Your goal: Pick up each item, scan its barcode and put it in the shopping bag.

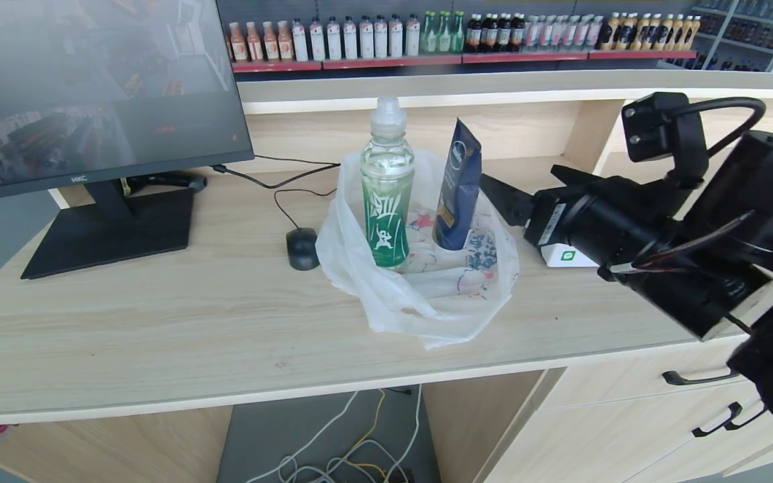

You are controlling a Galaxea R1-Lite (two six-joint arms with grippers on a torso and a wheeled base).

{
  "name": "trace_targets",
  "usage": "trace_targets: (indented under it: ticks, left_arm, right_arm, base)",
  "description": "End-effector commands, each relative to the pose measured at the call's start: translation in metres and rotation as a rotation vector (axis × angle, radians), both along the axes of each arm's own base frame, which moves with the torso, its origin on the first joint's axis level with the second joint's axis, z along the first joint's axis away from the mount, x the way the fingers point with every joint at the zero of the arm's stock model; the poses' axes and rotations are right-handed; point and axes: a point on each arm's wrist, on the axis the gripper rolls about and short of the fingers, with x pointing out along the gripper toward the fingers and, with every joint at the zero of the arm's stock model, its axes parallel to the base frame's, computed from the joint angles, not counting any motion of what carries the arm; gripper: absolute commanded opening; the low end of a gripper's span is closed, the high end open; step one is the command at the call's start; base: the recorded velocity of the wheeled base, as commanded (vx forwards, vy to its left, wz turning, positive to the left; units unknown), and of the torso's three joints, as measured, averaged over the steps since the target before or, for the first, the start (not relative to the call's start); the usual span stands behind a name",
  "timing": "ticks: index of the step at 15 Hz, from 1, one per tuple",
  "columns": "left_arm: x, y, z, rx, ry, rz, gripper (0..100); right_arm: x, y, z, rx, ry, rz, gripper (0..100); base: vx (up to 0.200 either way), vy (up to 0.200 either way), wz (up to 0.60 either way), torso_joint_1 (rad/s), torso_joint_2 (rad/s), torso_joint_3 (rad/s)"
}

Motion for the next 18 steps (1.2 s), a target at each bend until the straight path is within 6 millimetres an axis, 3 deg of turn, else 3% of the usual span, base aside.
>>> trace_targets:
  ticks: [1,4,7,14,18]
  left_arm:
    - [0.000,0.000,0.000,-0.001,0.000,0.000,100]
    - [0.000,0.000,0.000,-0.001,0.000,0.000,100]
    - [0.000,0.000,0.000,-0.001,0.000,0.000,100]
    - [0.000,0.000,0.000,0.001,0.000,0.000,100]
    - [0.000,0.000,0.000,0.001,0.000,0.000,100]
  right_arm:
    - [-0.072,-0.046,0.005,0.046,-0.034,0.007,100]
    - [-0.139,-0.093,-0.027,0.091,-0.019,-0.003,100]
    - [-0.189,-0.125,-0.083,0.045,0.019,-0.019,100]
    - [-0.232,-0.152,-0.139,-0.086,0.288,-0.008,100]
    - [-0.250,-0.163,-0.162,-0.130,0.337,-0.012,100]
  base:
    - [0.000,0.000,0.00,0.000,0.00,0.000]
    - [0.000,0.000,0.00,0.000,0.00,0.000]
    - [0.000,0.000,0.00,0.000,0.00,0.000]
    - [0.000,0.000,0.00,0.000,0.00,0.000]
    - [0.000,0.000,0.00,0.000,0.00,0.000]
